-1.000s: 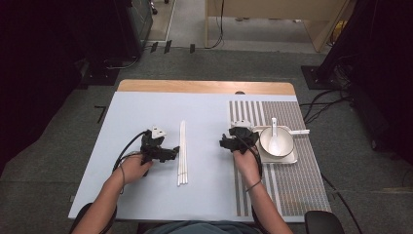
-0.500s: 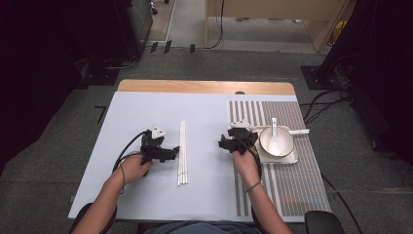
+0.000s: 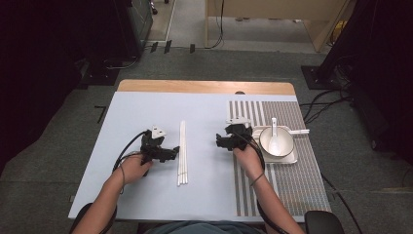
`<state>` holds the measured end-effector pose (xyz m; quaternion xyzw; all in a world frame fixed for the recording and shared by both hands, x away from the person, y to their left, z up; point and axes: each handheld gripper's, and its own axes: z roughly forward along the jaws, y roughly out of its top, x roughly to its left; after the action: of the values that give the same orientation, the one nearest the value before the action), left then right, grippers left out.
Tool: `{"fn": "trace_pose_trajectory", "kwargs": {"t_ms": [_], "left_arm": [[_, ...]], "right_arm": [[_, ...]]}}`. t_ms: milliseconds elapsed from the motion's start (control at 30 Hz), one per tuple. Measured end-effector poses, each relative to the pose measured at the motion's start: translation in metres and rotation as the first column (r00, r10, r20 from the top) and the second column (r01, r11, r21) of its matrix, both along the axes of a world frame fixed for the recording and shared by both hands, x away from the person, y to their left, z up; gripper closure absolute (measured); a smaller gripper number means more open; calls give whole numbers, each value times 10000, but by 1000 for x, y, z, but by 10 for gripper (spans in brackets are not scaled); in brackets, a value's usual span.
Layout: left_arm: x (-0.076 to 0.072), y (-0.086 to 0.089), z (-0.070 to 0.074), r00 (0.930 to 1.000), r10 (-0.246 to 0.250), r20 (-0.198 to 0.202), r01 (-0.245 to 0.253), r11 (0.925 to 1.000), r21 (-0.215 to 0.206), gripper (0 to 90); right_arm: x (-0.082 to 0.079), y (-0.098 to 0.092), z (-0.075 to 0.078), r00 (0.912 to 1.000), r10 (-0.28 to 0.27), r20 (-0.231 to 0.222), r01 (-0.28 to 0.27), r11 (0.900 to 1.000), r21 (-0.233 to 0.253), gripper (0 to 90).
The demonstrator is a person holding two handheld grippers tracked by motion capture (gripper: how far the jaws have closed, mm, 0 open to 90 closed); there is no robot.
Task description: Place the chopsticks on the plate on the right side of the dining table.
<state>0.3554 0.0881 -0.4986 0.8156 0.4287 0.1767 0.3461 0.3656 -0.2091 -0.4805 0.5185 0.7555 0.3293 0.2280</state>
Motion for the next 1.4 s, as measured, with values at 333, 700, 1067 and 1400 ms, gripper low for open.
{"fn": "trace_pose_trajectory", "kwargs": {"t_ms": [333, 700, 1067, 1400], "left_arm": [[0, 0, 0, 10000, 1, -1, -1, 10000, 2, 78], [0, 0, 0, 10000, -2, -6, 2, 10000, 6, 77], [0, 0, 0, 10000, -2, -20, 2, 10000, -7, 78], [0, 0, 0, 10000, -7, -21, 7, 10000, -11, 78]], "right_arm": [[11, 3, 2, 9899, 1416, -87, -1414, 9896, 279, 140], [1, 17, 0, 9748, 2226, 129, -2229, 9740, 395, 142], [-7, 34, -9, 9580, 2866, 23, -2866, 9575, 314, 143], [-10, 43, -21, 9479, 3181, -161, -3177, 9479, 250, 135]]}}
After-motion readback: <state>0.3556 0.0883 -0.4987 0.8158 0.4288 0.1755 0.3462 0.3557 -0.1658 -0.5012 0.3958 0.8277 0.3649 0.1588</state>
